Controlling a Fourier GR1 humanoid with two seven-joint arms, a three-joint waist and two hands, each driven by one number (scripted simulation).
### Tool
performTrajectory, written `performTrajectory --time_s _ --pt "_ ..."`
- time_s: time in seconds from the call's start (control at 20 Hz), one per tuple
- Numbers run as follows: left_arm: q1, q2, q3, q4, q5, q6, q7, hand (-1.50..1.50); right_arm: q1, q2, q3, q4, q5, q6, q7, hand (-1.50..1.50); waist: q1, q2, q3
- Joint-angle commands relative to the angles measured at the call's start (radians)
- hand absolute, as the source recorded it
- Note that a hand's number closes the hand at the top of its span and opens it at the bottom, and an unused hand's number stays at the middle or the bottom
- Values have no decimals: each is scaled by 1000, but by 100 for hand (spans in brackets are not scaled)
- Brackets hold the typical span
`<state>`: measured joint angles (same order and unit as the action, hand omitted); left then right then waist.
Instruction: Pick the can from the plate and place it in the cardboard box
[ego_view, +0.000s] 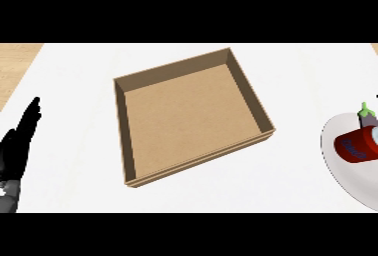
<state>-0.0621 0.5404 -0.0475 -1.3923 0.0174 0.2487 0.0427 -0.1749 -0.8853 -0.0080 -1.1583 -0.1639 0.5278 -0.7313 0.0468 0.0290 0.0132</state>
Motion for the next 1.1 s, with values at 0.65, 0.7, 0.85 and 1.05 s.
performTrajectory --time_s 0.65,0.7,0.85,1.05 --pt "-85 -15 -23 44 -36 -16 33 0 -189 -216 375 227 555 -107 -433 -150 35 -7 -7" --pt "-109 -41 -42 51 -61 12 45 0 -243 -156 407 242 573 -114 -385 -150 40 -4 -8" --pt "-83 -54 -42 81 -67 10 9 0 -304 -112 455 337 643 -174 -396 -150 32 -6 -9" --pt "-101 -52 -25 96 -59 -3 29 0 -375 -102 482 442 683 -192 -471 -150 10 -12 -10"
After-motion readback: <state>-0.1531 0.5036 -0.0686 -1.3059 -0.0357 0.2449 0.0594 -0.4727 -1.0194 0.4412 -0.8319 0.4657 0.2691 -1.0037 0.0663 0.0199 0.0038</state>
